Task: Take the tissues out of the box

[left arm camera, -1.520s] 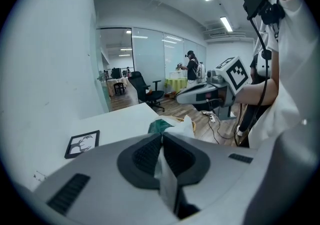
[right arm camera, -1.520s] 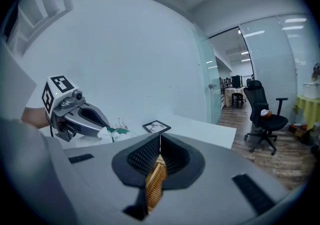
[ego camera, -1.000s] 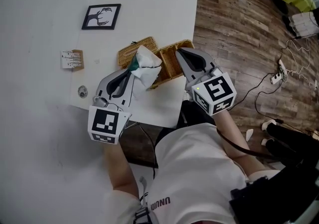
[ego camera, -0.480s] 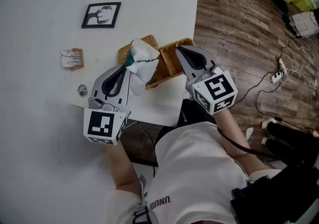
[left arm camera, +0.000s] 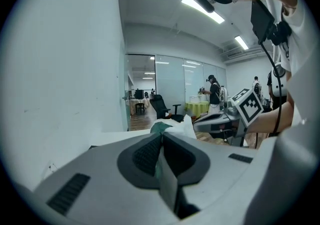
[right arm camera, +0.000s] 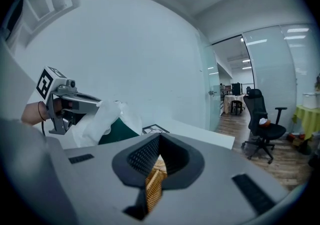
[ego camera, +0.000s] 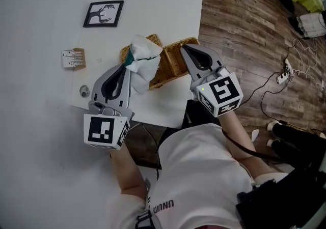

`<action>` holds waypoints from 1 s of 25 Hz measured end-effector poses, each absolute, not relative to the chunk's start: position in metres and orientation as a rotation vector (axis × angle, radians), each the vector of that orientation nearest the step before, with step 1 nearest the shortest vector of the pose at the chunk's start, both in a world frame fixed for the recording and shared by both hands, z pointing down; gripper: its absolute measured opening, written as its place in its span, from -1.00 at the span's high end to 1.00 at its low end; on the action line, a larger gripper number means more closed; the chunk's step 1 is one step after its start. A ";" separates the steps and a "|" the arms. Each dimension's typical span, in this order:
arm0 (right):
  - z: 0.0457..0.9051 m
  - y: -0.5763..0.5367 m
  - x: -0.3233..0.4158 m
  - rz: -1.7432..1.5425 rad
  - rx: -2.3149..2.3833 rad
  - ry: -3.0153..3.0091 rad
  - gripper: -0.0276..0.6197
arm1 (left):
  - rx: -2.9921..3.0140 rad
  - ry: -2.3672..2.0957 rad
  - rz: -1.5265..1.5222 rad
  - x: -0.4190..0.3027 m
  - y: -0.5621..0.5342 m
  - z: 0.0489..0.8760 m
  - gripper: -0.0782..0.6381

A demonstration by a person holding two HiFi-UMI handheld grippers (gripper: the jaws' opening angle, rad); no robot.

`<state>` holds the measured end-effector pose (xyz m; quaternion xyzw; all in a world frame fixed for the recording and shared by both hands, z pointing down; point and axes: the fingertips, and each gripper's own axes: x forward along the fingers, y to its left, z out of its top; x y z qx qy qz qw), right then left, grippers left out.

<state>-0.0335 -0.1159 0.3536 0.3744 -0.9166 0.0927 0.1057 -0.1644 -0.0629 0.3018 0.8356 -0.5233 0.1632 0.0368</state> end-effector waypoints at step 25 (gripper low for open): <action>0.357 -0.112 -0.036 0.228 1.074 -2.674 0.86 | 2.554 -1.668 0.359 -0.168 -0.061 0.284 0.71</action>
